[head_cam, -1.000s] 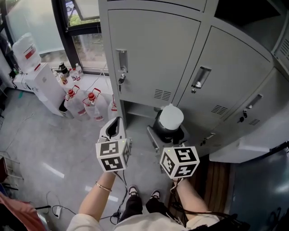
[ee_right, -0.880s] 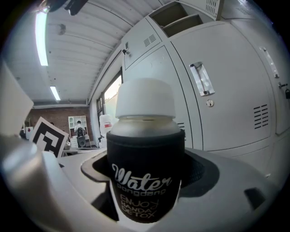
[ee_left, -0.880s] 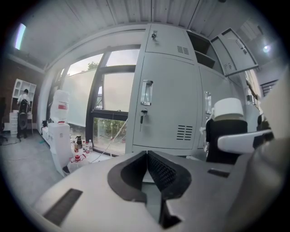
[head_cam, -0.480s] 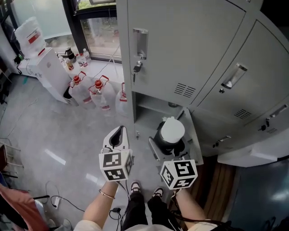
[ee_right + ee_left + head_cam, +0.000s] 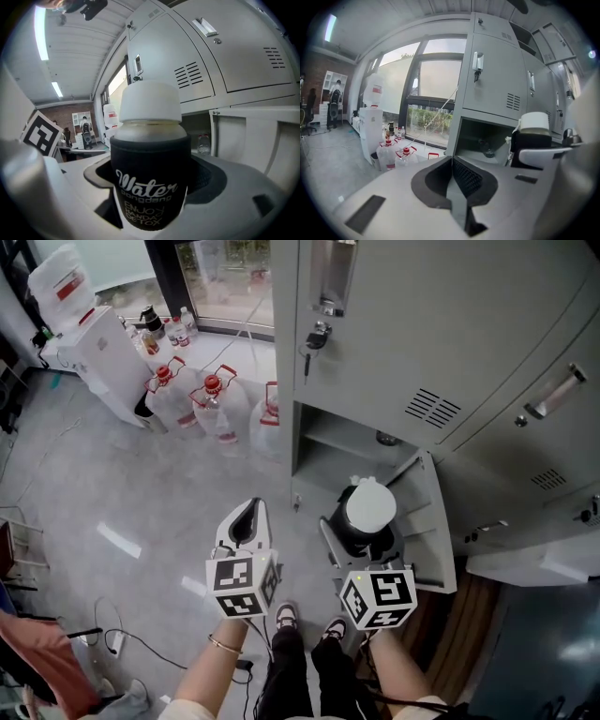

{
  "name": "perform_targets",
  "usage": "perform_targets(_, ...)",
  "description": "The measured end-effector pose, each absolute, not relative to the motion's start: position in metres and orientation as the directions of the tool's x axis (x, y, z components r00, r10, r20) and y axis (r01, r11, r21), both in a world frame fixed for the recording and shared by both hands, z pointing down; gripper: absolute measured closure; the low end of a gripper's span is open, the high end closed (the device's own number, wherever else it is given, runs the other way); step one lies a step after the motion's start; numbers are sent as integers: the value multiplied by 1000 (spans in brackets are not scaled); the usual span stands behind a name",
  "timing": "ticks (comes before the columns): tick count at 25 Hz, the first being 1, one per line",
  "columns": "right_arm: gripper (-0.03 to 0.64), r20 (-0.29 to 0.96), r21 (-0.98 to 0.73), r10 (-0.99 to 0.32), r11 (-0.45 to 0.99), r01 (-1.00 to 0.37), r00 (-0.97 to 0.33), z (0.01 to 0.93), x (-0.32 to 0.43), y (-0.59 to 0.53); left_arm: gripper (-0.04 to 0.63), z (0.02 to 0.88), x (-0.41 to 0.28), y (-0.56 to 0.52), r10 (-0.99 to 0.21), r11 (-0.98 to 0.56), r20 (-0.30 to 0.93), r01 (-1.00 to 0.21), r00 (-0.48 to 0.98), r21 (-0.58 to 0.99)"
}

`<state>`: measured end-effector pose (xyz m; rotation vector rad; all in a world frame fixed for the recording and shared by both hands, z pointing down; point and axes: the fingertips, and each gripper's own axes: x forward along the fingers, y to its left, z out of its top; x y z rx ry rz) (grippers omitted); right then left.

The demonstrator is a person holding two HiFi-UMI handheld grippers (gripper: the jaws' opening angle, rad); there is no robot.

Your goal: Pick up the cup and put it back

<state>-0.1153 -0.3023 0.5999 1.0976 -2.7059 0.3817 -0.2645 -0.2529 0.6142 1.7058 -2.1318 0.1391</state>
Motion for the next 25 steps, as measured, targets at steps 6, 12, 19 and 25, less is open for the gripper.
perform_targets(6,207,271,-147,-653,698,-701,-707,617,-129,-317,584,629,-273,-268,-924,240,345,-954,-167,180)
perform_targets(12,207,254,-125,-671,692,-711,-697,631,-142,-347,584,647,-279,-285,-924,228,350,-956,-154,182)
perform_targets(19,207,226,-99,-694,682,-724,-684,645,-158,-393,584,669,-293,-300,-922,222,357,-961,-152,163)
perform_targets(25,207,220,-71,-704,679,-731,-675,662,-173,-429,584,688,-305,-313,-912,224,382,-960,-146,167)
